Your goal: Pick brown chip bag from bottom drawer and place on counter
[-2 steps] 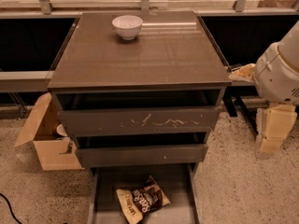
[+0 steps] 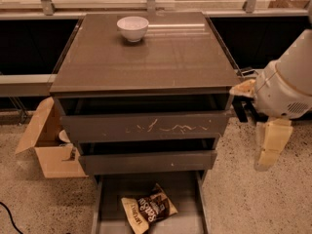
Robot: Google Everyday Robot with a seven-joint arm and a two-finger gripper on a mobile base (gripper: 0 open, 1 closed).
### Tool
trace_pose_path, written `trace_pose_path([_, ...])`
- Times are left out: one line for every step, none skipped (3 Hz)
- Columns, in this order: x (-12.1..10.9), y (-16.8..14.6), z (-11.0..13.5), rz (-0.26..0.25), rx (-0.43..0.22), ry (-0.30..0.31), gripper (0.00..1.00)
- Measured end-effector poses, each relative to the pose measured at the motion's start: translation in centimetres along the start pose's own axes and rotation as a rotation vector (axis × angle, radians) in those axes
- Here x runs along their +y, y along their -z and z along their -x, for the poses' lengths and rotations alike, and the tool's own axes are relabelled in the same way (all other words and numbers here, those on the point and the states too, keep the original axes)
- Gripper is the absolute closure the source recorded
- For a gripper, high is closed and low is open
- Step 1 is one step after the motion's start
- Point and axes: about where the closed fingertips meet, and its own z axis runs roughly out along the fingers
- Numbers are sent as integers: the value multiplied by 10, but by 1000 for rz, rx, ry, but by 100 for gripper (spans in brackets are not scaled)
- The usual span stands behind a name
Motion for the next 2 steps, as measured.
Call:
trace_pose_path([-1, -45, -6, 68, -44, 2, 0])
trace_pose_path([-1, -45, -6, 68, -44, 2, 0])
